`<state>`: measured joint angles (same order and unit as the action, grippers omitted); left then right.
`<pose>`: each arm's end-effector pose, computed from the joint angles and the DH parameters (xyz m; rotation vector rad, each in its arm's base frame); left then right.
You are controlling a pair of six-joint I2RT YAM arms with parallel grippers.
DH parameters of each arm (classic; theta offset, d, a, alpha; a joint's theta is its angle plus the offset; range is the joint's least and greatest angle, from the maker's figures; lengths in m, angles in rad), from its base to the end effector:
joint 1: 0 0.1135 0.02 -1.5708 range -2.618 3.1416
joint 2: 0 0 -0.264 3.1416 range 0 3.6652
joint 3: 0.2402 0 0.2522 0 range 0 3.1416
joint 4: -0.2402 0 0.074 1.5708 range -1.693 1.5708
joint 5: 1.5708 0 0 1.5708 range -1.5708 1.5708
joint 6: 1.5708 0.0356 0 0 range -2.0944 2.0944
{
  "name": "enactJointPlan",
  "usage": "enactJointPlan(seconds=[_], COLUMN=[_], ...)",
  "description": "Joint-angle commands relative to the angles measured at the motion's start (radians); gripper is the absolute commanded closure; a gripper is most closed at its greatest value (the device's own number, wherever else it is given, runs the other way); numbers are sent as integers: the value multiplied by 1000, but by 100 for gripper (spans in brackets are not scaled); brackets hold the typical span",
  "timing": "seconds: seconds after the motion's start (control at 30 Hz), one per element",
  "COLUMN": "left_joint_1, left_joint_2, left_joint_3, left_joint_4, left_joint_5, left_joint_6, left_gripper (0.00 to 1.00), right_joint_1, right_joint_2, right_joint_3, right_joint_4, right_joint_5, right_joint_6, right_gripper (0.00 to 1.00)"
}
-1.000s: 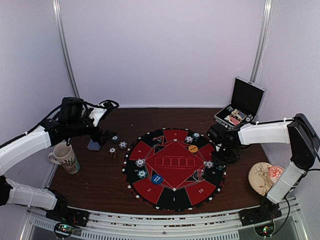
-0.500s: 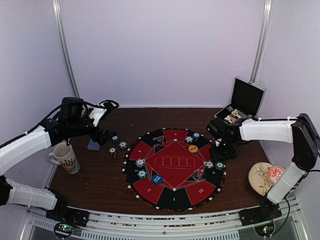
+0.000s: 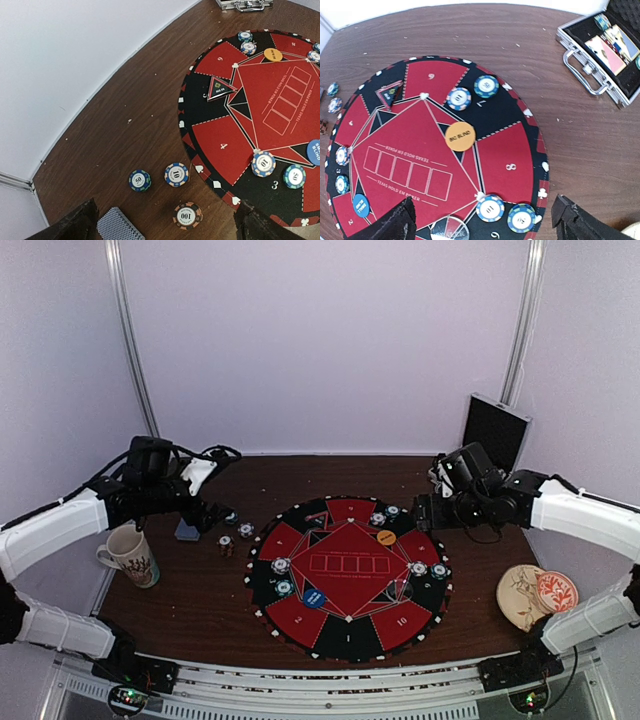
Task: Distribute texas hold em gaming equipment
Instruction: Pick up the pile of poker chips from the pile of poker chips.
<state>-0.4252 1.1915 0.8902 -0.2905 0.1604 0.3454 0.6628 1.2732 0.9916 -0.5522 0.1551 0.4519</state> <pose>0.2387 -0.1143 0.2825 0.8976 1.9670 -0.2194 0.2146 0.1605 0.2746 -0.1823 2.4115 0.3343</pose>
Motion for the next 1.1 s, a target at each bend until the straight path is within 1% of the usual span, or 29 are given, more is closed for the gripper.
enactJointPlan(seconds=[0.0,0.13,0.27,0.47,0.73,0.9,1.07], left_joint_1=[45,84,85,88,107,109,116], left_joint_2=[55,113,144,181,208,230,277], left_joint_3=[22,36,22,20,19,17,28], left_joint_4=[-2,-31,-49,-66,-92,-119,-117], left_joint_5=[43,106,159,199,227,230,217], left_joint_6=[38,61,116,161,216,253,258], left_gripper=[2,2,2,2,4,7,11], right_joint_1=[70,140,180,209,211,210,212], right_joint_2=[-51,-78,-106,-117,-96,-106,-112], right_joint_3=[-95,-168,-227,-257,-266,-275,-277], right_joint_4=[195,283,348,382,397,403,396], right_joint_5=[104,228,262,320,350,351,352], right_joint_6=[-44,-65,-58,-45,-48,-48,-41], right_gripper=[3,3,4,3,3,4,3])
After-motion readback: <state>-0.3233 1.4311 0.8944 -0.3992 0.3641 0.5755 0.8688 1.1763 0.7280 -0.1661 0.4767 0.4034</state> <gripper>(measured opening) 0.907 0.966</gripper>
